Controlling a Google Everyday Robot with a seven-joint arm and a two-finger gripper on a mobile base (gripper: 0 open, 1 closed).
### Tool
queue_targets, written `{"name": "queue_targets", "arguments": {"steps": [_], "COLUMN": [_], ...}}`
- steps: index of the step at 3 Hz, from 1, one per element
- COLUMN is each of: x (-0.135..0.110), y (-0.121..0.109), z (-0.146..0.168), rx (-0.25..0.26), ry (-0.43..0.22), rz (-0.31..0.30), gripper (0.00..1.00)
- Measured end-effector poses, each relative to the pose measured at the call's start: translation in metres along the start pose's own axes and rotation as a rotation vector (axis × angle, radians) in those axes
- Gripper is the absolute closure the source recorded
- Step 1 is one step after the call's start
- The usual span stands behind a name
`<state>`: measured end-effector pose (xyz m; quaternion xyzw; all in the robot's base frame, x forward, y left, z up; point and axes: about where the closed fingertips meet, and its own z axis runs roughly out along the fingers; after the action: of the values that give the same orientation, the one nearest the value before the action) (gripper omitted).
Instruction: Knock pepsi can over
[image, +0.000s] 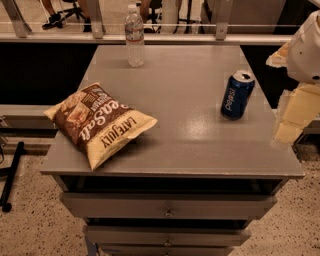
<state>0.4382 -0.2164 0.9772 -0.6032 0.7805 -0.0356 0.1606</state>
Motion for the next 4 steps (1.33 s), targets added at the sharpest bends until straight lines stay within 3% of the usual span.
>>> {"name": "queue_targets", "arguments": {"steps": [2,3,4], "x": [0.019,0.029,0.029], "y": [-0.02,-0.044,-0.065], "z": [0.01,0.037,0.077], "rx": [0.03,0.039,0.046], "ry": [0.012,-0.039,-0.178], "rz": [0.046,0.09,0.119], "gripper": [0.0,0.0,0.0]}}
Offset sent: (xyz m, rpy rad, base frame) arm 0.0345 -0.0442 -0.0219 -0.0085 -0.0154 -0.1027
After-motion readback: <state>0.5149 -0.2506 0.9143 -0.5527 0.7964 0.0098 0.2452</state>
